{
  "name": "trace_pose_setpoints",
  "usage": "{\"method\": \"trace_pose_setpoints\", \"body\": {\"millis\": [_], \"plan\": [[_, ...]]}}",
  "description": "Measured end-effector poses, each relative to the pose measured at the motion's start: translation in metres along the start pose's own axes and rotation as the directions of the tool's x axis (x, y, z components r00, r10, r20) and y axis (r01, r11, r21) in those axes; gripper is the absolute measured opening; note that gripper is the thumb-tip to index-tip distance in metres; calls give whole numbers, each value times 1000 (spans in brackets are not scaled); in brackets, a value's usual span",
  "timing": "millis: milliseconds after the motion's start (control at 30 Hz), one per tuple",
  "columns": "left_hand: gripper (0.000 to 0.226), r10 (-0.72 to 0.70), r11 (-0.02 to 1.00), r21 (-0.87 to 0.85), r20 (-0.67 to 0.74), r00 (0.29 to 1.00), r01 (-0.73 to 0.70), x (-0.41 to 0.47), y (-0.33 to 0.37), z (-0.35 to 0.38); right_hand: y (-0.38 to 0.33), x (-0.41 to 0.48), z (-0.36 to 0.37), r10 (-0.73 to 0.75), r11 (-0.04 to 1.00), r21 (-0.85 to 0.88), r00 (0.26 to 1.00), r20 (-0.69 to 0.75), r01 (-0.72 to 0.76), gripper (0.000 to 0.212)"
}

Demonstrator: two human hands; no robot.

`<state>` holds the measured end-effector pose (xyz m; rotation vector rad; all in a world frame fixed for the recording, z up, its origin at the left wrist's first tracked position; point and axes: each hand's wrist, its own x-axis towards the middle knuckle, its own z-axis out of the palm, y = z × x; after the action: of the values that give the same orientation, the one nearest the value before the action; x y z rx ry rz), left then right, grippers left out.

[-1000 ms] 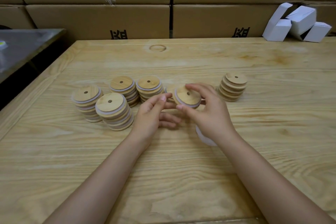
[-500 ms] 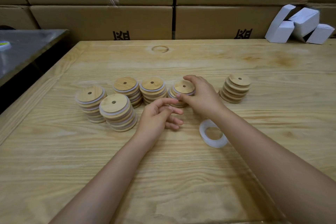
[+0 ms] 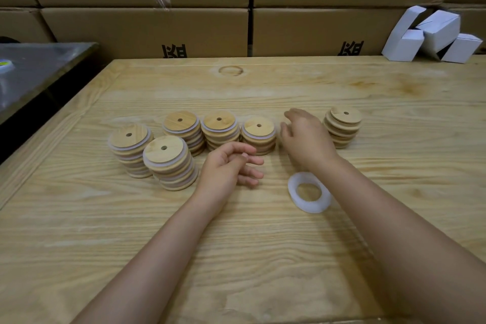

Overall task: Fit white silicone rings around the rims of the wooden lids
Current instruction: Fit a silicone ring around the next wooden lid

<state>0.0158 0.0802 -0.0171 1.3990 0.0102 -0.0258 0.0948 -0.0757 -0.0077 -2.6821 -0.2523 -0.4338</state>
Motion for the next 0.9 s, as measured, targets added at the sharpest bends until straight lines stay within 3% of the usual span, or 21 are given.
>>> {"method": "trace_pose_setpoints", "body": {"millis": [167, 333, 467, 633, 900], "plan": [[22, -3, 999, 39, 14, 1000, 2, 0, -1, 1, 8, -11, 0, 32, 973, -232, 996, 86, -11, 15], [23, -7, 1000, 22, 1, 1000, 7, 0, -1, 0, 5, -18, -2, 15, 960, -280, 998, 63, 3, 12], [23, -13, 999, 30, 0, 1000, 13, -1, -1, 0, 8, -25, 2, 16, 967, -256, 997, 82, 5, 23], [22, -4, 999, 54, 6, 1000, 4, 0, -2, 1, 7, -28, 3, 16, 999, -52, 1000, 16, -16, 12], [21, -5, 997, 73, 13, 1000, 4, 0, -3, 1, 5, -28, 3, 13, 989, -146, 998, 65, -3, 33]]}}
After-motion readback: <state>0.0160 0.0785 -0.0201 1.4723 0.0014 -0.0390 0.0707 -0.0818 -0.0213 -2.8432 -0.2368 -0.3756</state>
